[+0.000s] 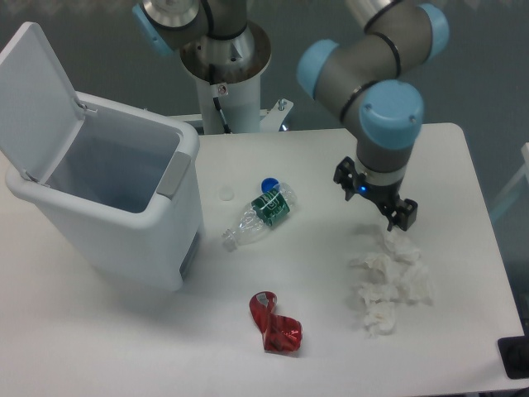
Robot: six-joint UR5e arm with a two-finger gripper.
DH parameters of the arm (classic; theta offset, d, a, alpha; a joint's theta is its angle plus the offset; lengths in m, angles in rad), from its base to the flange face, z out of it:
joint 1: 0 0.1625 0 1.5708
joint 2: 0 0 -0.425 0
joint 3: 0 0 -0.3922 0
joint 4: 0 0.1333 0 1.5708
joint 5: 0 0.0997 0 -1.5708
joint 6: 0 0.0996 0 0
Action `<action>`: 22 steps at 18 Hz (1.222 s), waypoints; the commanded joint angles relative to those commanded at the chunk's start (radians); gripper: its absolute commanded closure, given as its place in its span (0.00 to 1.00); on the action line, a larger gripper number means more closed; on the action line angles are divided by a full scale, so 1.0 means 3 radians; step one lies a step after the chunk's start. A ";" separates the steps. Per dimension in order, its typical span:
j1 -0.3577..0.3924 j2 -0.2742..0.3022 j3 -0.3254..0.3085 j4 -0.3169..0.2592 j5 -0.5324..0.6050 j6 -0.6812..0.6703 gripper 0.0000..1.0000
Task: Close the trash can
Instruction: 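Raise the gripper up and away from the tissues toward the trash can, then move the gripper behind the raised trash can lid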
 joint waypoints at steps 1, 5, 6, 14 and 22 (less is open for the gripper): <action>0.0000 0.0076 0.0000 -0.0010 -0.0118 -0.0184 0.12; -0.0071 0.0403 -0.0015 -0.0274 -0.0266 -0.0345 0.66; -0.0072 0.0521 -0.0015 -0.0398 -0.0343 -0.0345 0.77; -0.0143 0.1635 -0.0352 -0.1272 -0.0906 -0.0355 1.00; -0.0776 0.2157 -0.0450 -0.1519 -0.1238 -0.0840 1.00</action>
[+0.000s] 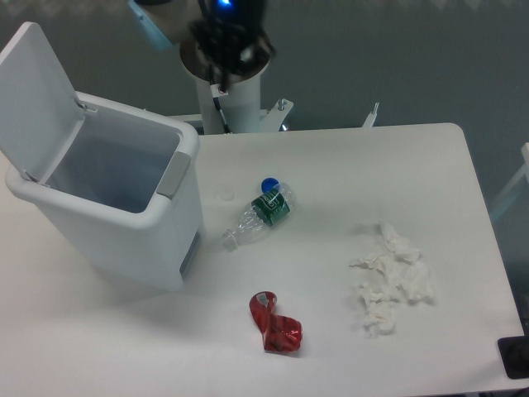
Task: Close the trash can
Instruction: 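Move the gripper behind the raised trash can lid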
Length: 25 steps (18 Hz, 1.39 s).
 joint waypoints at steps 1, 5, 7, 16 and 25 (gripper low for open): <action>-0.0077 0.0051 -0.0025 0.0005 -0.0020 -0.0066 1.00; -0.0256 0.0210 -0.0067 0.0005 -0.0336 -0.0169 1.00; -0.0348 0.0317 -0.0097 0.0000 -0.0485 -0.0184 1.00; -0.0466 0.0313 -0.0128 0.0051 -0.1043 -0.0174 1.00; -0.0650 -0.0019 -0.0072 0.0455 -0.1227 -0.0256 1.00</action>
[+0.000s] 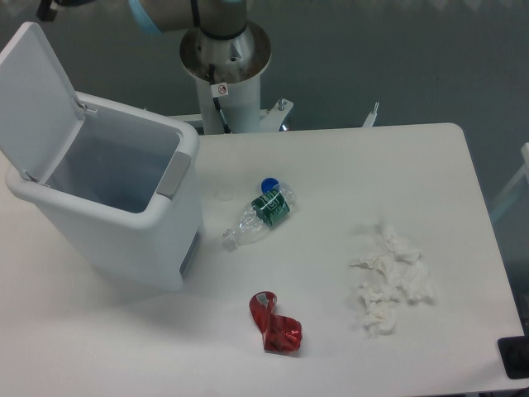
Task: Close the trash can
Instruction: 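Move the gripper behind the raised trash can lid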
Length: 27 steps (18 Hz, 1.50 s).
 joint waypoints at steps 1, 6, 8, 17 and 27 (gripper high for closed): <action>-0.0026 -0.0041 0.0046 0.0026 0.0000 -0.0051 1.00; -0.0082 -0.0149 0.0149 0.0057 0.0000 -0.0118 1.00; -0.0082 -0.0149 0.0149 0.0082 0.0000 -0.0123 1.00; -0.0057 -0.0113 0.0169 0.0098 0.0041 -0.0205 1.00; -0.0051 -0.0103 0.0174 0.0123 0.0163 -0.0230 1.00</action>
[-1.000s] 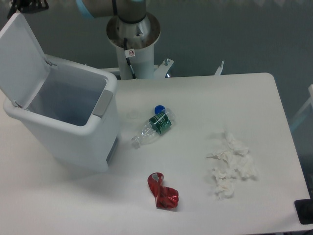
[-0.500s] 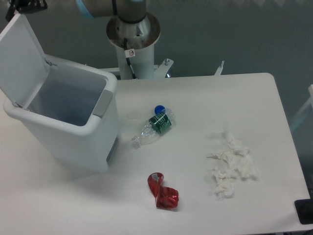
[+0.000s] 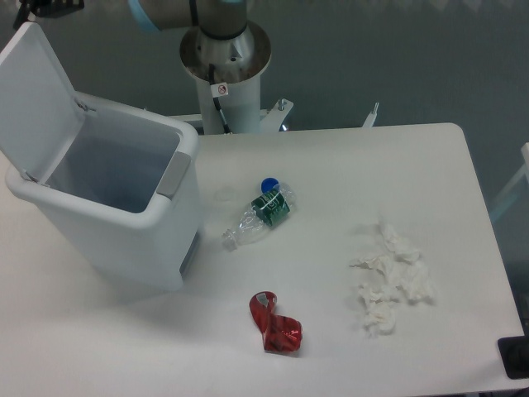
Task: Close the trash can
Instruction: 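Move the gripper behind the raised trash can lid, then push the raised lid forward with the gripper until it shuts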
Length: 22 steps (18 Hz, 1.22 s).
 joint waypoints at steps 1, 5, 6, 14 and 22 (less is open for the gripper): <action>0.0000 0.0000 -0.0005 0.0000 0.0015 0.0000 1.00; 0.0122 0.0025 0.0000 0.0021 0.0021 -0.0031 1.00; 0.0148 0.0031 0.0000 0.0021 0.0021 -0.0031 1.00; 0.0419 0.0056 -0.0005 0.0021 0.0015 -0.0031 1.00; 0.0639 0.0000 -0.0015 0.0021 0.0010 -0.0041 1.00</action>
